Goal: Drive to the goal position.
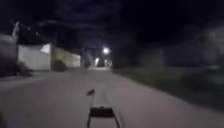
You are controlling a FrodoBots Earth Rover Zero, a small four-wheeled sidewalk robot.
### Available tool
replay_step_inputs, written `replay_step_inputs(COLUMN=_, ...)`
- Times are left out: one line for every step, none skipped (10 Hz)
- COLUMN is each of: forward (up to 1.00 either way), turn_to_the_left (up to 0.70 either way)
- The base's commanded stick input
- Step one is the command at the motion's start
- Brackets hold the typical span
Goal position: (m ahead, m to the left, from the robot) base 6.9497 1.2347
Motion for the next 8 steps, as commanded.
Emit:
replay_step_inputs(forward=0.70, turn_to_the_left=-0.35)
replay_step_inputs(forward=0.70, turn_to_the_left=-0.35)
replay_step_inputs(forward=0.70, turn_to_the_left=-0.35)
replay_step_inputs(forward=0.70, turn_to_the_left=-0.28)
replay_step_inputs(forward=0.70, turn_to_the_left=0.00)
replay_step_inputs(forward=0.70, turn_to_the_left=0.00)
replay_step_inputs(forward=0.70, turn_to_the_left=0.00)
replay_step_inputs(forward=0.70, turn_to_the_left=0.00)
